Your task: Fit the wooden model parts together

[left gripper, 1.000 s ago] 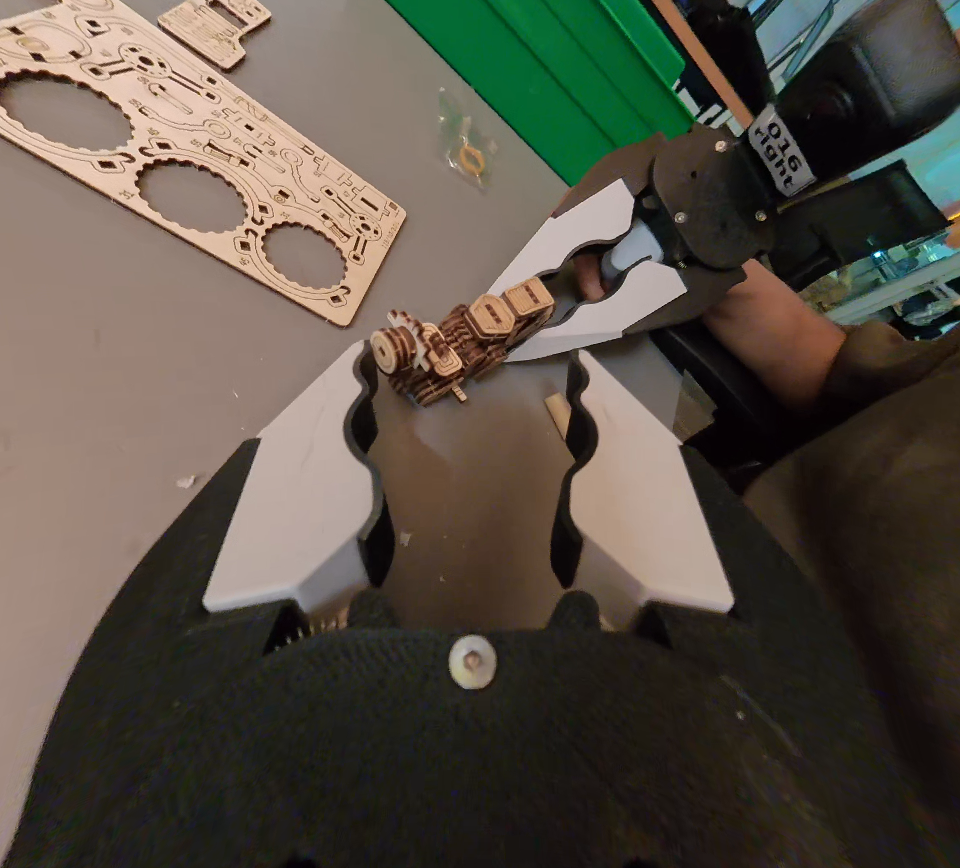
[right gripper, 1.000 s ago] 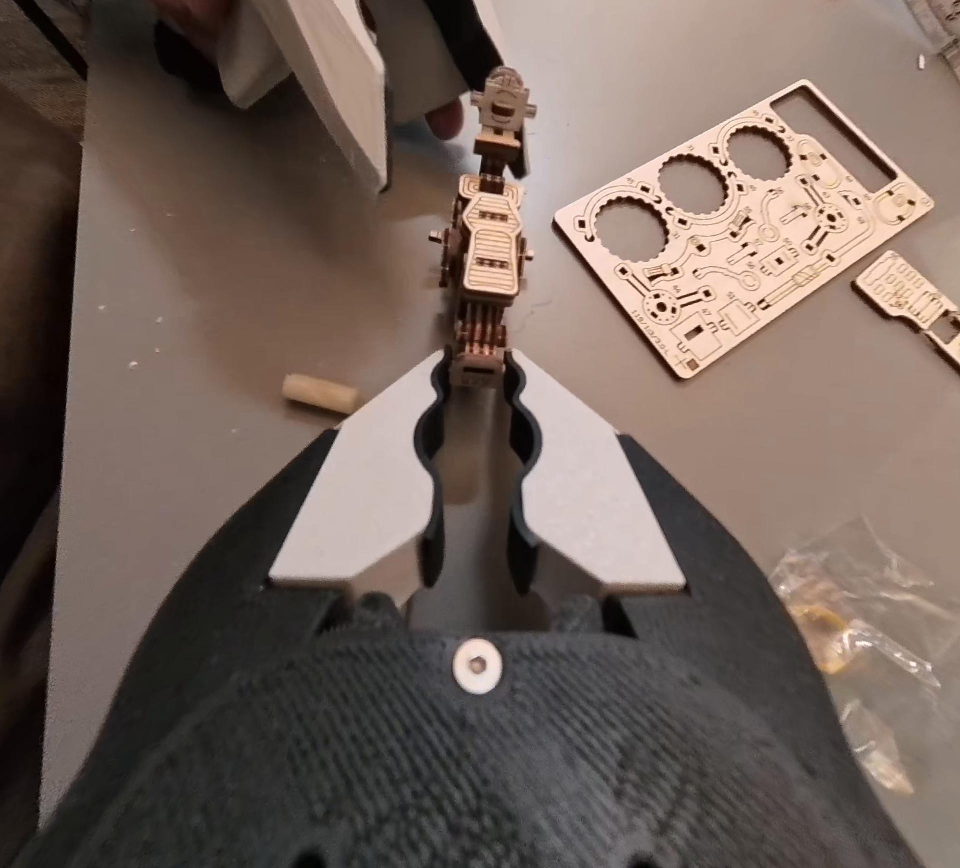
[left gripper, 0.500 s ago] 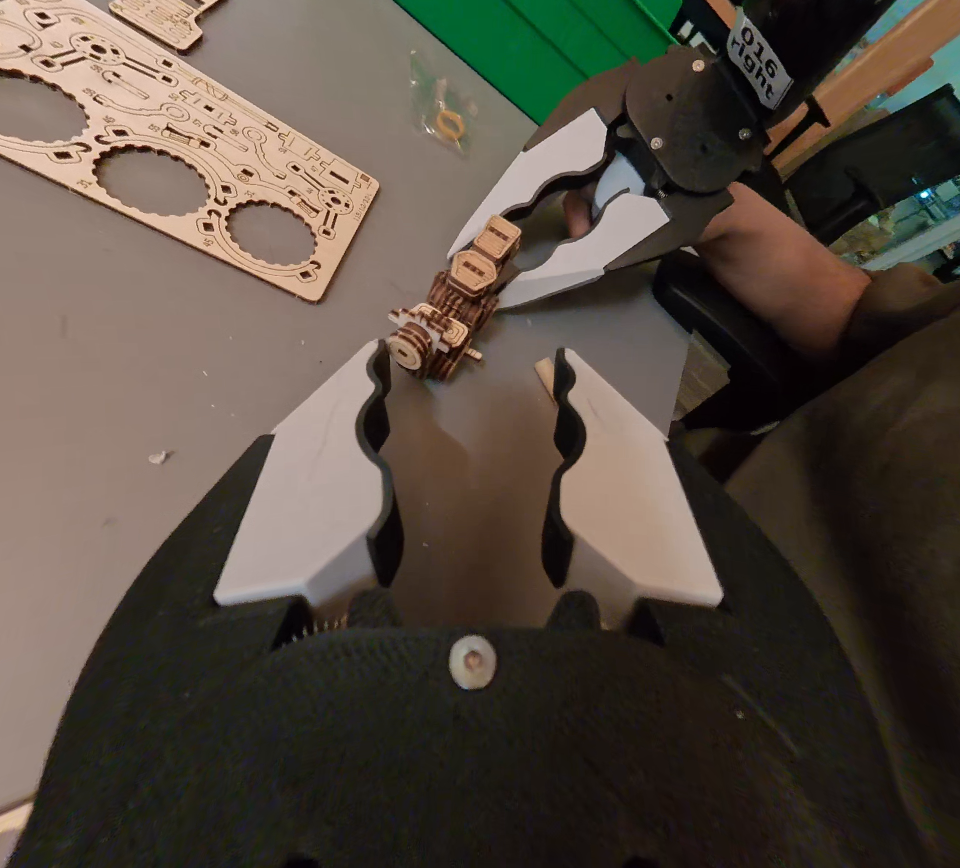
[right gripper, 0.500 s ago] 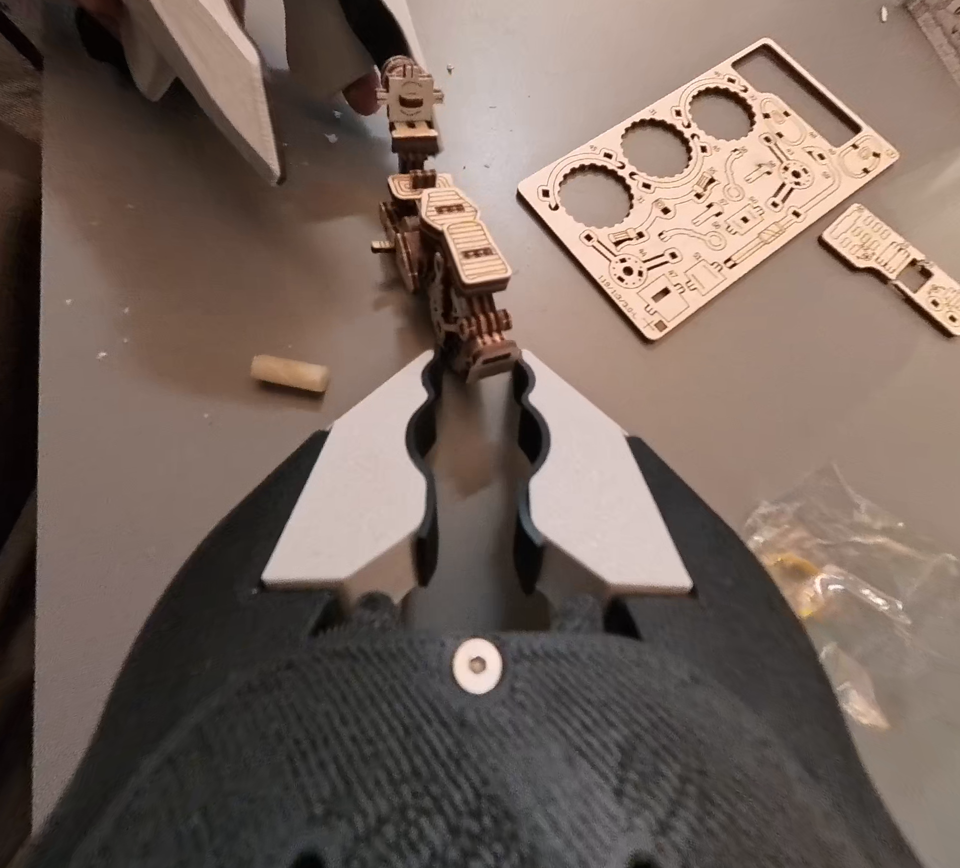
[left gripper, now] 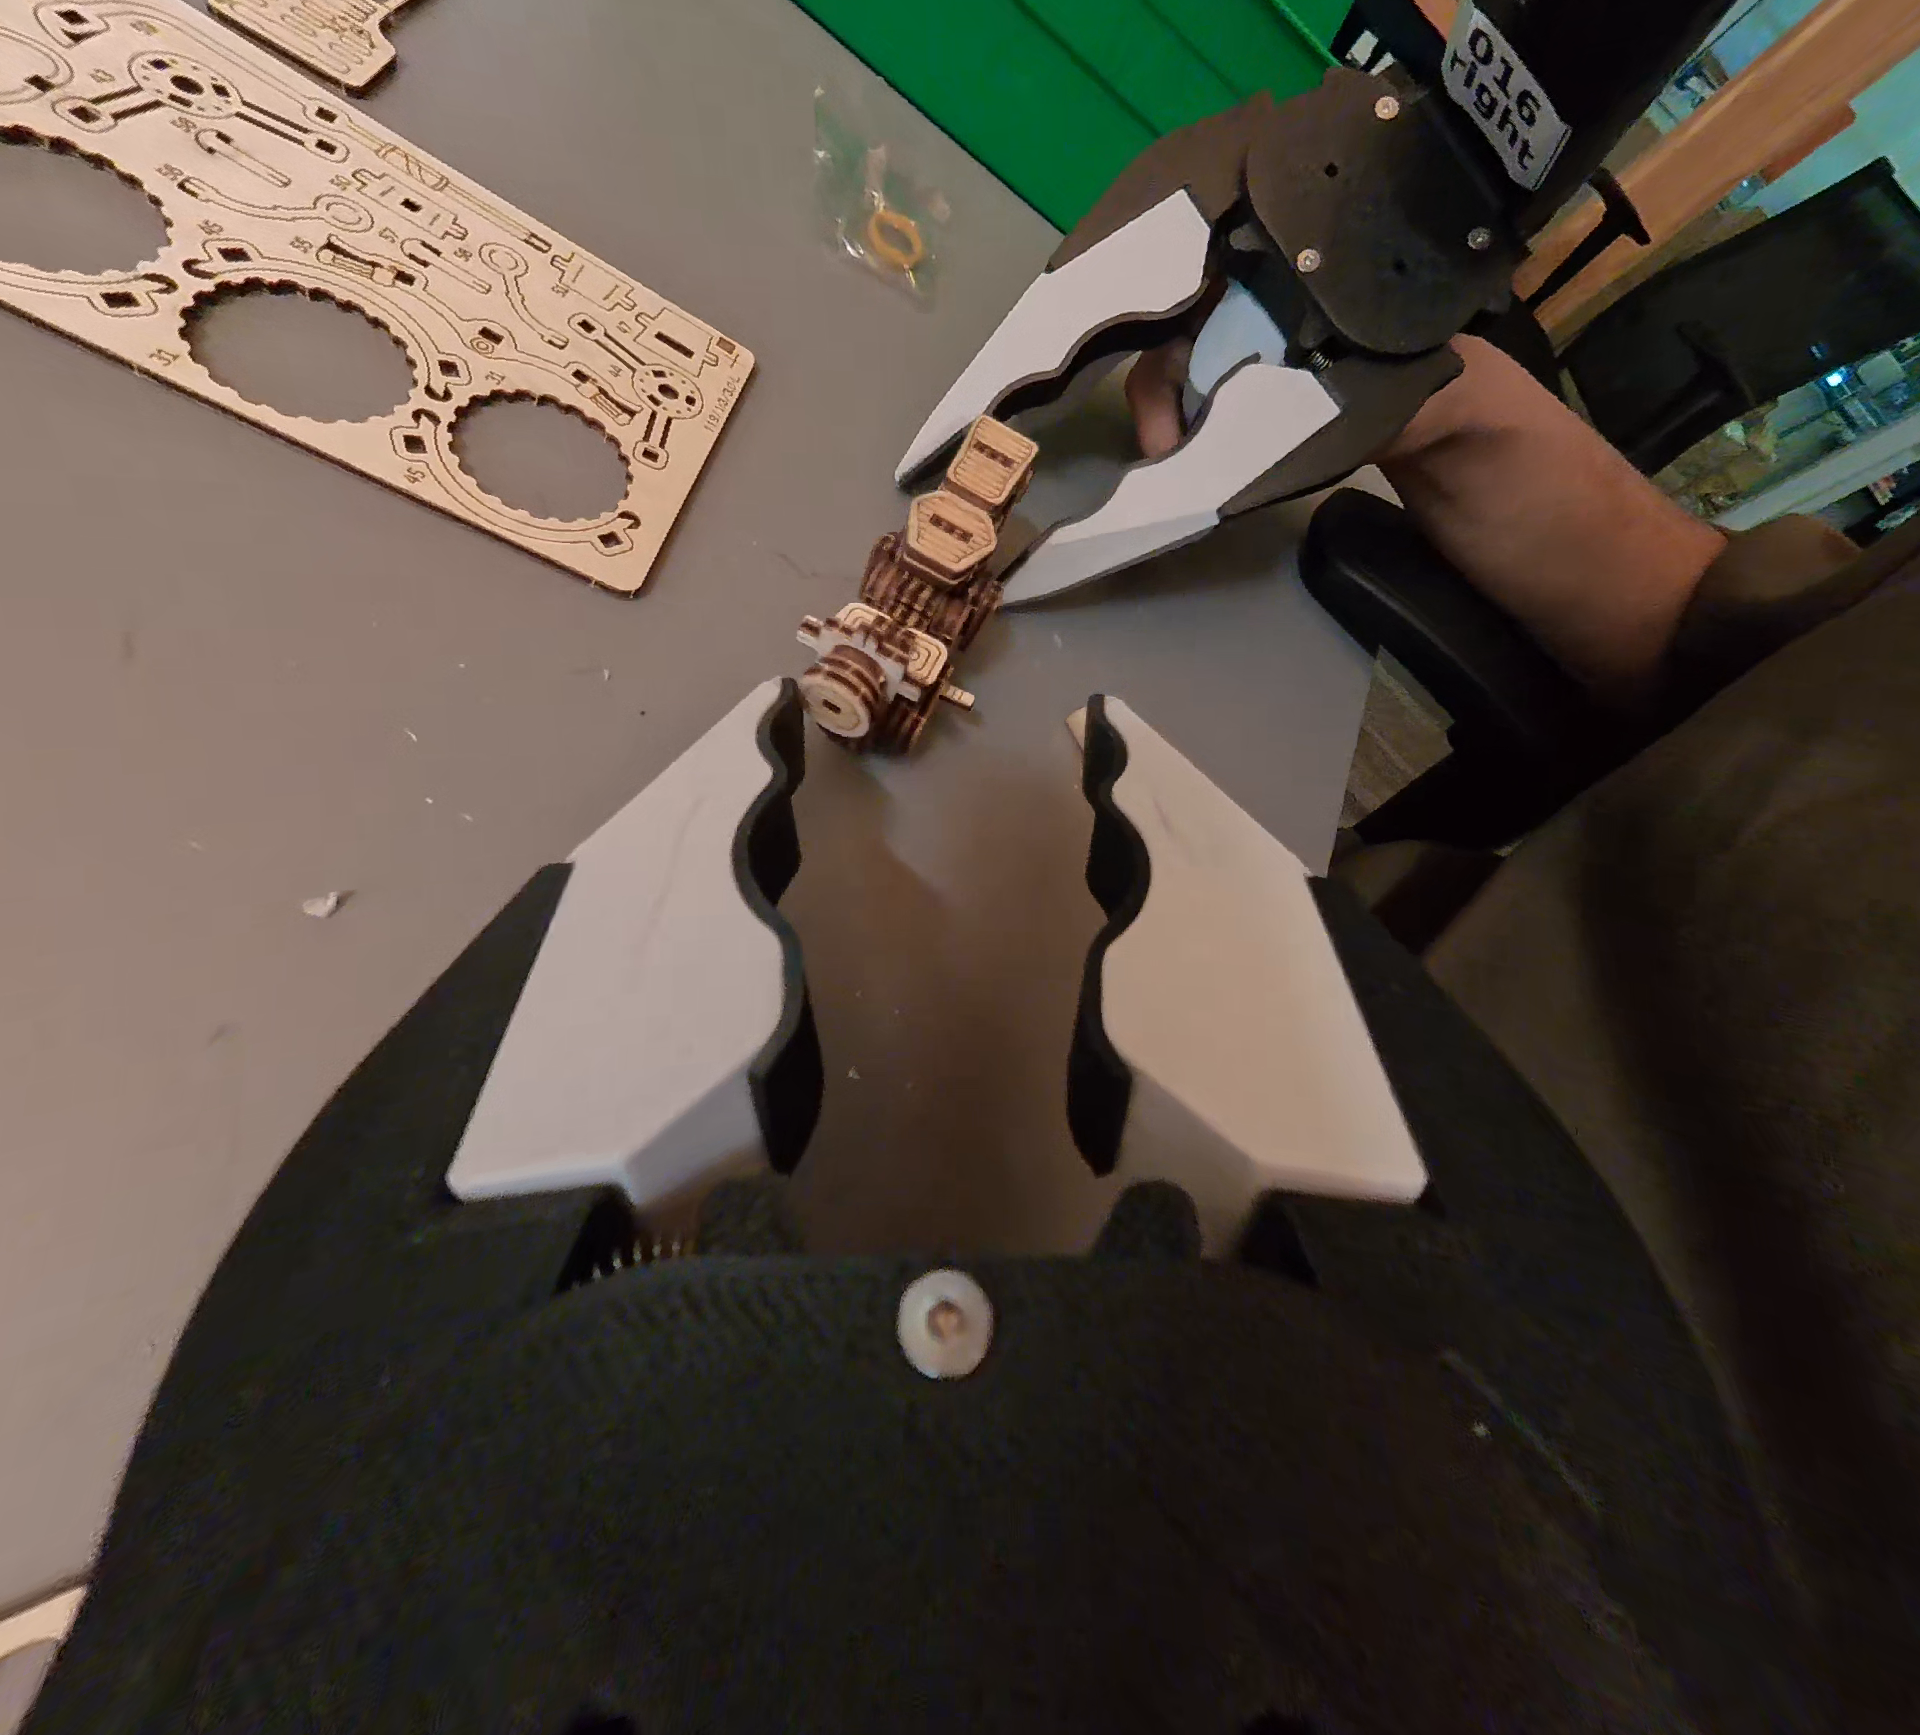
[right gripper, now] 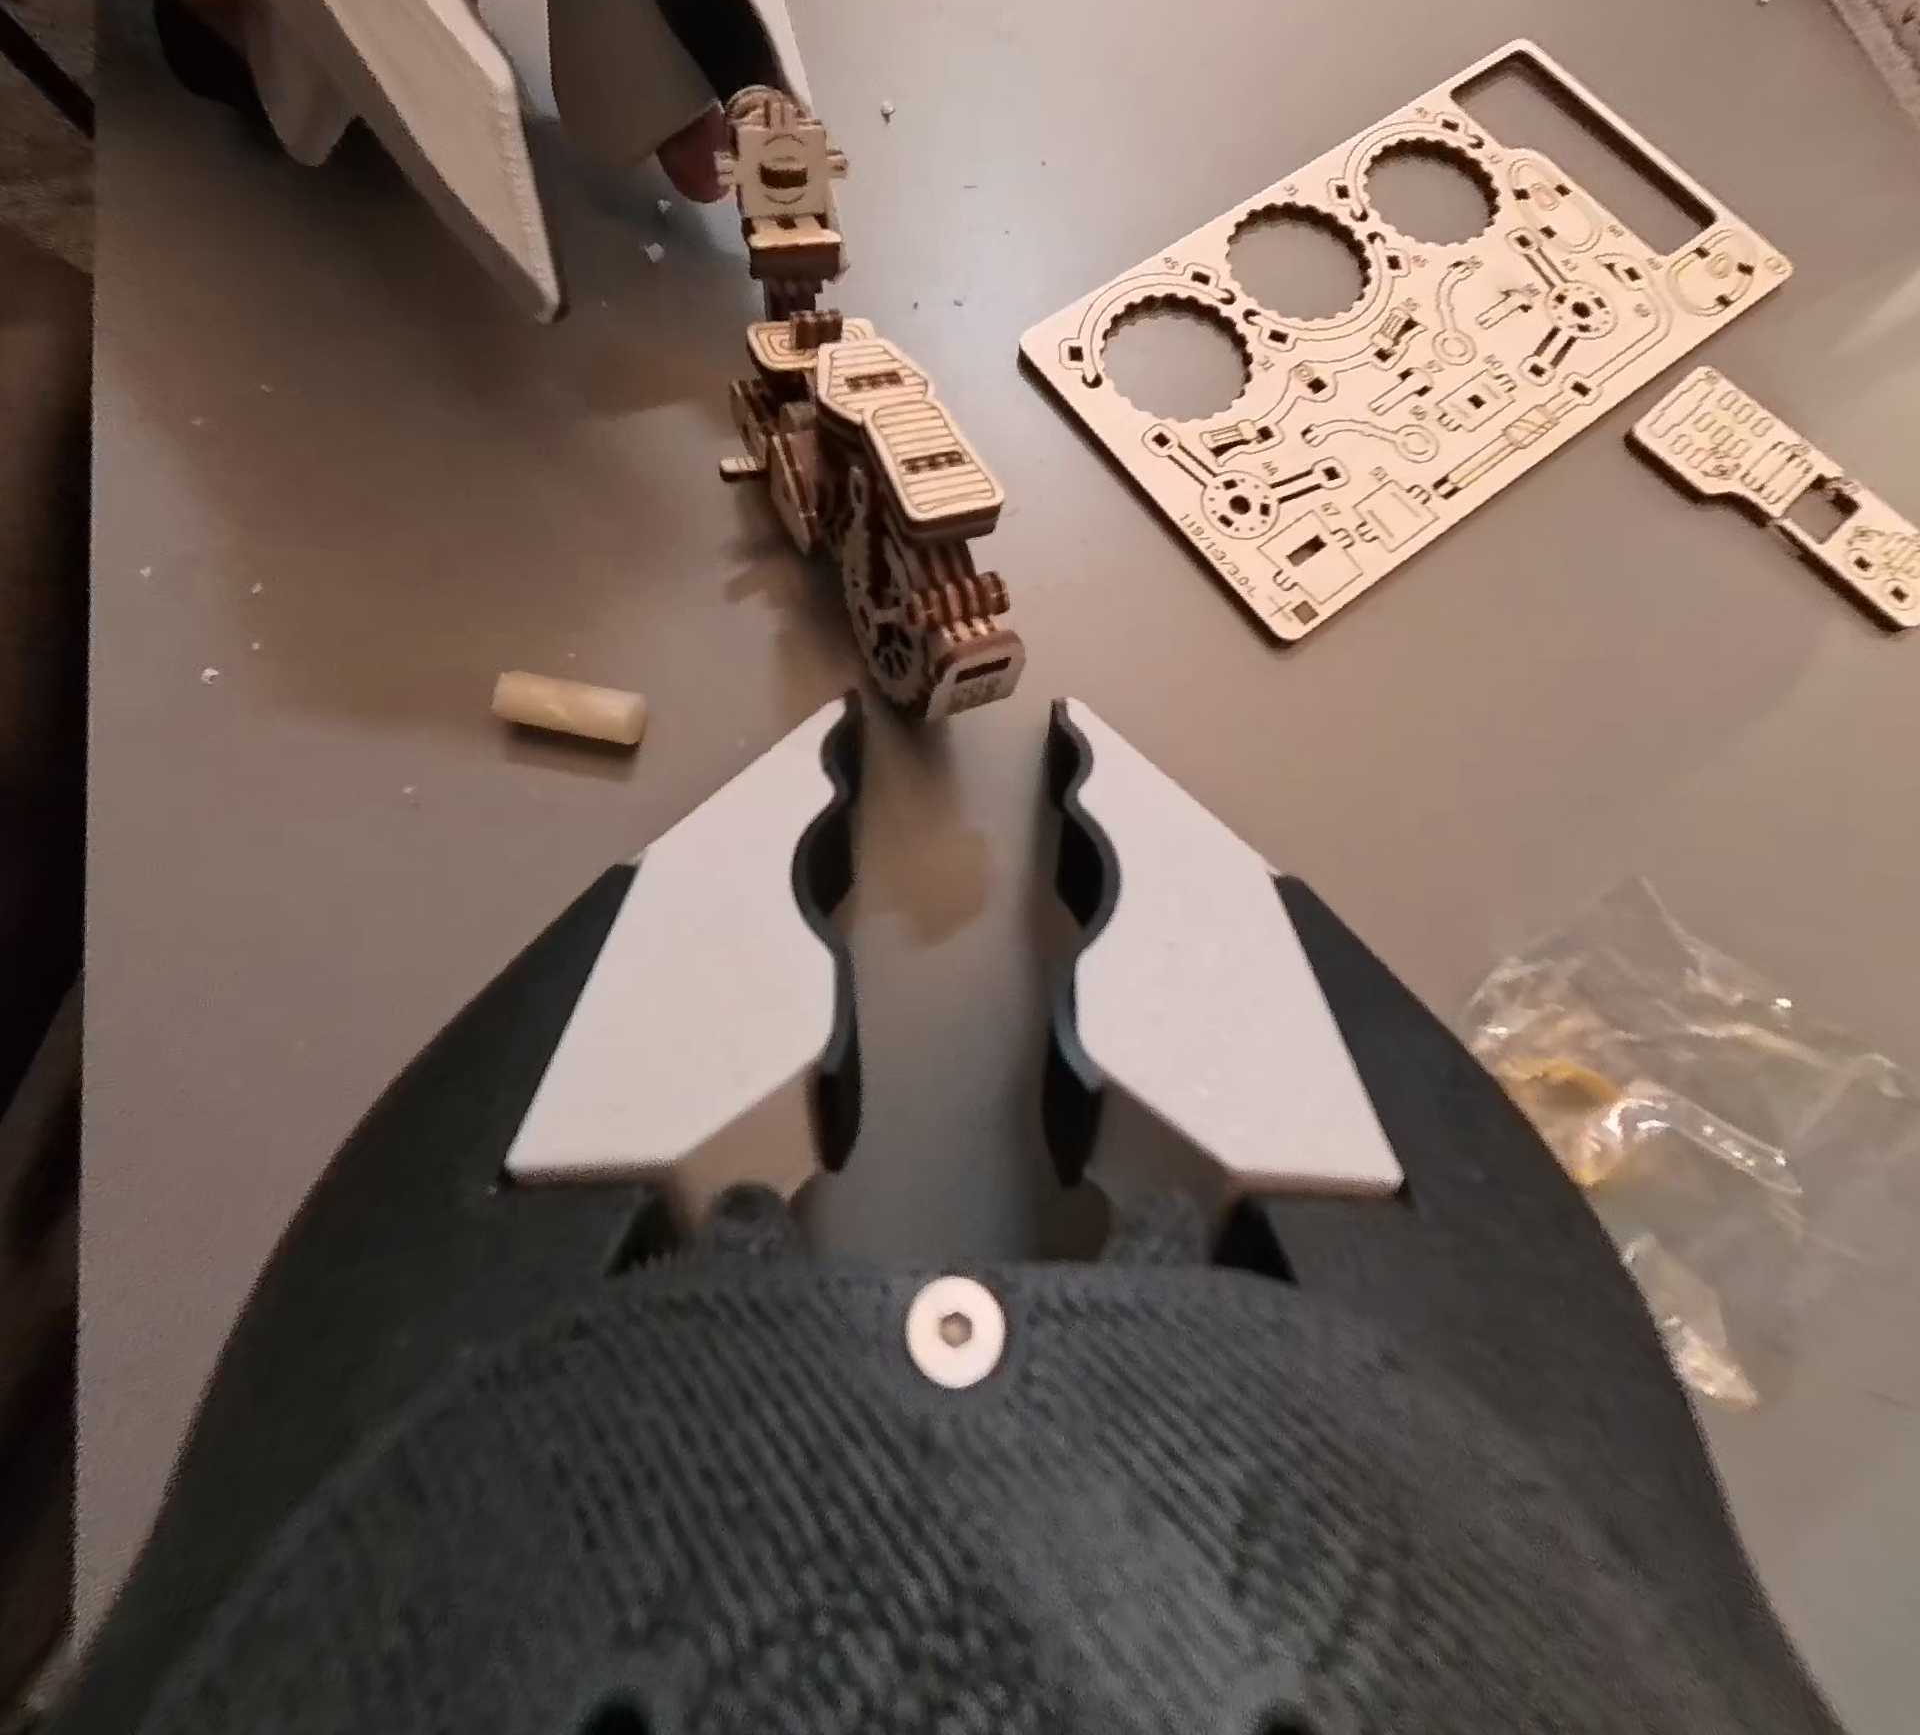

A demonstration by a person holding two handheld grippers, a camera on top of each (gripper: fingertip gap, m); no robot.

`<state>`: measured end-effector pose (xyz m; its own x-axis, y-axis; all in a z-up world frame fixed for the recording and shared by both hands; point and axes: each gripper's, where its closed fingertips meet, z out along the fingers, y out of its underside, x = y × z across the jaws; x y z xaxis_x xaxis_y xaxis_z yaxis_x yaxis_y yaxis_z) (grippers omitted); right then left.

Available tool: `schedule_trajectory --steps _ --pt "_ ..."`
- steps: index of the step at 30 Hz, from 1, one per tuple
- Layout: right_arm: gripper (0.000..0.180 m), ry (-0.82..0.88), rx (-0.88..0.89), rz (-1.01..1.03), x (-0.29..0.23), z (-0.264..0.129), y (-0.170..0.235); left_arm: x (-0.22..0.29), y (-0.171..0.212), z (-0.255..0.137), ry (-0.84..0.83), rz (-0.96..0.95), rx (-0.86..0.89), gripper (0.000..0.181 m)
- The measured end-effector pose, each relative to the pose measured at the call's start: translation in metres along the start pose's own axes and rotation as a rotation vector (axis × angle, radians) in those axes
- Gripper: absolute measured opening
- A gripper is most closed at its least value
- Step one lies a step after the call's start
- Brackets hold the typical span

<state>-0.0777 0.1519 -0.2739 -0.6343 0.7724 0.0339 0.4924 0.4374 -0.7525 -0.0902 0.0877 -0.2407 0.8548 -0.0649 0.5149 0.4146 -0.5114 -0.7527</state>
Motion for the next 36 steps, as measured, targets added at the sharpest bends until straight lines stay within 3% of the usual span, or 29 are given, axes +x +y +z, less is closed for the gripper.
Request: schedule_trajectory --steps 15,36 --pt "0.046 -0.003 -0.015 -0.022 -0.005 -0.002 0.001 -0.004 0.0 -0.003 -0.029 0.008 0.005 0.05" --pt "0.036 -0.003 0.041 -0.082 -0.011 -0.002 -0.01 -0.004 -0.001 -0.003 -0.036 0.027 0.005 0.043"
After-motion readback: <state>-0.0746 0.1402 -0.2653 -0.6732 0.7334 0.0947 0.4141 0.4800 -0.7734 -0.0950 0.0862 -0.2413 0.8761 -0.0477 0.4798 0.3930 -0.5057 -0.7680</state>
